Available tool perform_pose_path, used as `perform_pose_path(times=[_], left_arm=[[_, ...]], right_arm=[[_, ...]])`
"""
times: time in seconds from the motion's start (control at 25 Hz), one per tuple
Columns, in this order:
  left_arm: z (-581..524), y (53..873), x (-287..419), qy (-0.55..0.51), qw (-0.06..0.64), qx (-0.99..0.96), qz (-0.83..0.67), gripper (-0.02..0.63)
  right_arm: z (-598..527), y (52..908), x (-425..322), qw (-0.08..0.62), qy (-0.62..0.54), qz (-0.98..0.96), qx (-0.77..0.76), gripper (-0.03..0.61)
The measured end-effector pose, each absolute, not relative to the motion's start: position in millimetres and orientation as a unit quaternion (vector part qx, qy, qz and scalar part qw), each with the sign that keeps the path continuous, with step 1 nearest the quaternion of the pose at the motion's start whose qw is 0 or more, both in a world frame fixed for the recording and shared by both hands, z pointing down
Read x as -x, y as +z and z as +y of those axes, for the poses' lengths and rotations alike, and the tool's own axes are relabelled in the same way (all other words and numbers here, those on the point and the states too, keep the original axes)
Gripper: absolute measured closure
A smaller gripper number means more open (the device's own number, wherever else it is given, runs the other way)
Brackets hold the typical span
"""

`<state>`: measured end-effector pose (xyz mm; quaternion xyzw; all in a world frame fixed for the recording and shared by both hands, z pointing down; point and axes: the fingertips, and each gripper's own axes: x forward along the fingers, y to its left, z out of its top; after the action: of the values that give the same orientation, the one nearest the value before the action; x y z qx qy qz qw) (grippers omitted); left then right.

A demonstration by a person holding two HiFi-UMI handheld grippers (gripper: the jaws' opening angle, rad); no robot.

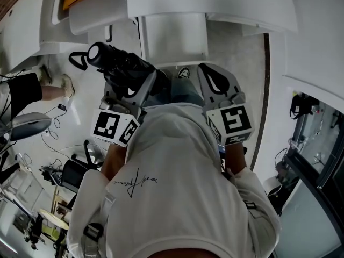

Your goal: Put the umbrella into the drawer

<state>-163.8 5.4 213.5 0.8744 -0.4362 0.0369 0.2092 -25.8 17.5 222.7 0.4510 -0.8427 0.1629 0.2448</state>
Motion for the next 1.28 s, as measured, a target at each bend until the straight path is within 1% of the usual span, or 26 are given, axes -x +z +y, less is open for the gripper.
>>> perform_pose_path(times=[0.56, 1.28], left_arm=[[-5, 234, 149, 0.064, 0.219, -0.87, -0.437, 0.357], [-25, 269, 128, 0.112, 0.229, -0.866, -0.431, 0.357]], right_arm=[[22, 247, 7, 0.256, 0.199, -0.836, -0.442, 0.552], [23, 272, -5, 0.24, 0.249, -0.839, -0.421, 0.552]])
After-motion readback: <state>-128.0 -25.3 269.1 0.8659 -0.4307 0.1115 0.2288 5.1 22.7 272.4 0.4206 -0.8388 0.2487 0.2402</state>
